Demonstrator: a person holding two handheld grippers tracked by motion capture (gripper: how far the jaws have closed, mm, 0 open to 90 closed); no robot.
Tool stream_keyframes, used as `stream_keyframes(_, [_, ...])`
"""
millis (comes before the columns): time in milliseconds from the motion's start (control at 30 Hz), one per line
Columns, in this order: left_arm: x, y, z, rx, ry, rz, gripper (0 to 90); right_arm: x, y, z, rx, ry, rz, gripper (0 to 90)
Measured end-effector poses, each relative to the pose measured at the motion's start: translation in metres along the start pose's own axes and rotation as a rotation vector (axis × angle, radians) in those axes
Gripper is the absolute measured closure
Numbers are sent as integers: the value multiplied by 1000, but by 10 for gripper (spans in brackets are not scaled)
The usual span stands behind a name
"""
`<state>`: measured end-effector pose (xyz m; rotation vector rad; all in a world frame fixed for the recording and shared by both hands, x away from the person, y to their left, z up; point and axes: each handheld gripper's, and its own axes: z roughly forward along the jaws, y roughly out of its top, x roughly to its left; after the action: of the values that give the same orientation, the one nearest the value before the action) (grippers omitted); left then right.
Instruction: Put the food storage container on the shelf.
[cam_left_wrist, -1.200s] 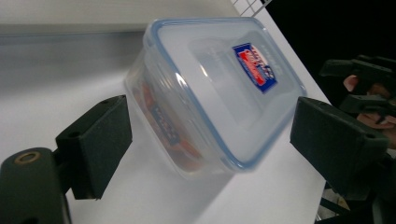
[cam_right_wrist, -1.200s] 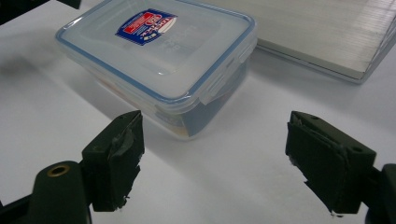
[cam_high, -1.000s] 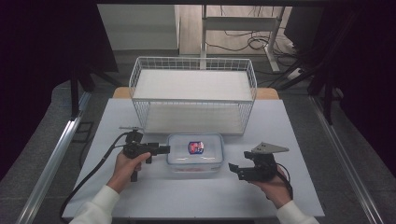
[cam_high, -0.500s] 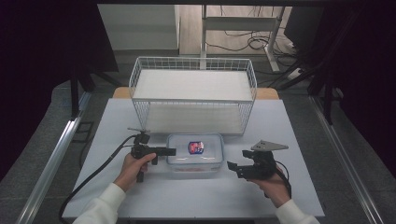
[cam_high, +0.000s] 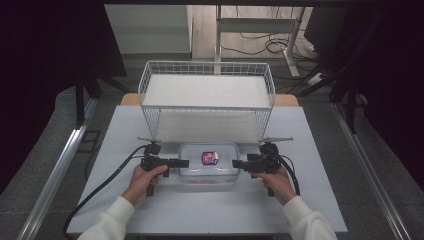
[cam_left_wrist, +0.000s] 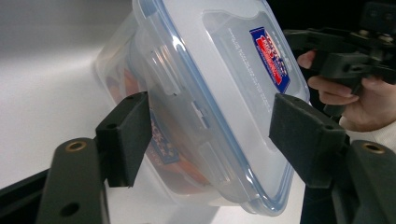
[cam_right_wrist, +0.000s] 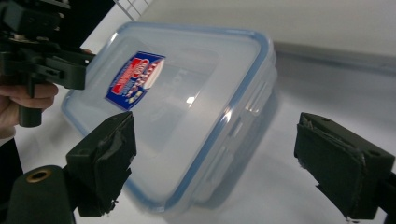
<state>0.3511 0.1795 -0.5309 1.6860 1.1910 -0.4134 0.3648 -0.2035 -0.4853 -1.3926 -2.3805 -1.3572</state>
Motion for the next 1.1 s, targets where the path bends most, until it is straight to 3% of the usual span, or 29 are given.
stream_keyframes(33, [0,0,0,0,1,-1,309,-4,2,8,18,22,35,129])
stream_keyframes(300, [-1,0,-2,-5,8,1,334,-17,3,21,43,92,129,136])
stream_keyframes(667, [-1,0,-2,-9,10,0,342,-14,2,31,79,134,153,167])
stream_keyframes(833, [-2,0,-2,-11,14,-3,347,-17,4,25,74,134,194,277])
stream_keyframes(1100, [-5,0,-5,-18,15,-3,379,-17,2,19,52,139,214,351])
